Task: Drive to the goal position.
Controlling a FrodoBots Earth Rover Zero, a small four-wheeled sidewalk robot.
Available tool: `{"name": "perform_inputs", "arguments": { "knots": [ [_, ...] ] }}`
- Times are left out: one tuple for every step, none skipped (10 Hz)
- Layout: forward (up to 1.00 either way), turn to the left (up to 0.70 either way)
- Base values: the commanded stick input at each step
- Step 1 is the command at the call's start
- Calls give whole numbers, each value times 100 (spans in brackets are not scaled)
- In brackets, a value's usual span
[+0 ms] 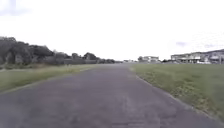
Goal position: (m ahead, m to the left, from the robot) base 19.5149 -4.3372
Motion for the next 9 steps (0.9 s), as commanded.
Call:
{"name": "perform_inputs", "arguments": {
  "knots": [
    [70, 2],
    [70, 2],
    [70, 2],
    [70, 2],
    [70, 3],
    [70, 3],
    [70, 2],
    [70, 2],
    [70, 2]
  ]
}}
